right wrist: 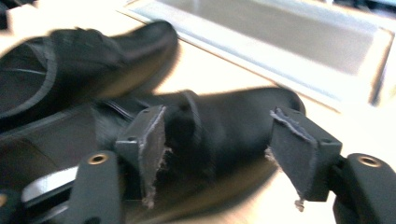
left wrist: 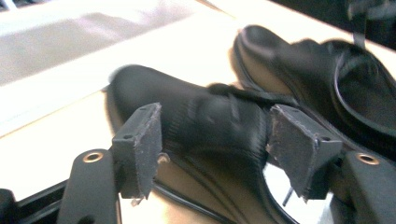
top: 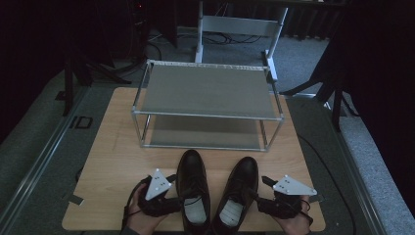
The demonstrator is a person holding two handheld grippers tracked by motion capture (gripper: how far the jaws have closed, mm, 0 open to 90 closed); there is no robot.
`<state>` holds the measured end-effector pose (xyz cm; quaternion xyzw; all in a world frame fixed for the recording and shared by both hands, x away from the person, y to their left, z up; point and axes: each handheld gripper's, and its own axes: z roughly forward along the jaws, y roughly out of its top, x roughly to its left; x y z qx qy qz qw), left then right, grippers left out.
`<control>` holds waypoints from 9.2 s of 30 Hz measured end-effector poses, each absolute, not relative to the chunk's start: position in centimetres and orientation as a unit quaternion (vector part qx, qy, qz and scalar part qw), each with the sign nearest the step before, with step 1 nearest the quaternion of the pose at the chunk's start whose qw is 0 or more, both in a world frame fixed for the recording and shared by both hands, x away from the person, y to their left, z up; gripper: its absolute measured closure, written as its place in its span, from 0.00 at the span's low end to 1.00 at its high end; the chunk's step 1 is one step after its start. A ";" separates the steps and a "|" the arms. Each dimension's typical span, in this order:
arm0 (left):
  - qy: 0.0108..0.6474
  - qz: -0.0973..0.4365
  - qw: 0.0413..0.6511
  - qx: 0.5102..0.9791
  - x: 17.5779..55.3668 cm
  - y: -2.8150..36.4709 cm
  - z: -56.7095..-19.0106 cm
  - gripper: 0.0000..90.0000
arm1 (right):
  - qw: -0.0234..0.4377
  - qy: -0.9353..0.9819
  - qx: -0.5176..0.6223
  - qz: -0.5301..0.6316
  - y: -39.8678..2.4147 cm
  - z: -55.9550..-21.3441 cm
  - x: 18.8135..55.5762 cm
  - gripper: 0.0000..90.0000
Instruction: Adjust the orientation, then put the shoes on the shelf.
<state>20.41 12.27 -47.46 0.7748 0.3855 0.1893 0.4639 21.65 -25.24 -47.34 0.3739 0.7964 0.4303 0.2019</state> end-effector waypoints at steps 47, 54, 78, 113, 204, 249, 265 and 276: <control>0.420 0.091 0.398 0.811 21.2 11.0 -55.2 0.99 | 0.122 0.836 0.418 0.334 -23.3 -54.0 25.5 0.72; 0.388 0.078 0.403 0.825 21.2 8.8 -55.2 1.00 | 0.152 0.827 0.435 0.322 -23.9 -53.8 27.3 0.76; 0.329 0.044 0.421 0.844 22.2 1.7 -55.3 0.90 | 0.145 0.779 0.504 0.345 -30.7 -53.0 32.7 0.73; 0.389 0.139 0.413 0.812 23.5 9.2 -54.1 0.73 | 0.177 0.766 0.470 0.401 -31.0 -46.8 26.3 0.53; 0.386 0.143 0.411 0.814 23.5 8.7 -54.6 0.69 | 0.033 0.843 0.468 0.263 -25.0 -48.4 24.9 0.89; 0.393 0.156 0.432 0.797 23.9 9.9 -53.3 0.66 | 0.068 0.820 0.477 0.308 -23.0 -45.5 27.2 0.89; 0.395 0.155 0.435 0.794 24.3 10.0 -53.3 0.65 | 0.098 0.809 0.487 0.314 -22.1 -45.1 28.8 0.89; 0.409 0.159 0.443 0.782 25.1 10.4 -52.6 0.65 | 0.114 0.807 0.487 0.314 -21.4 -44.8 29.6 0.89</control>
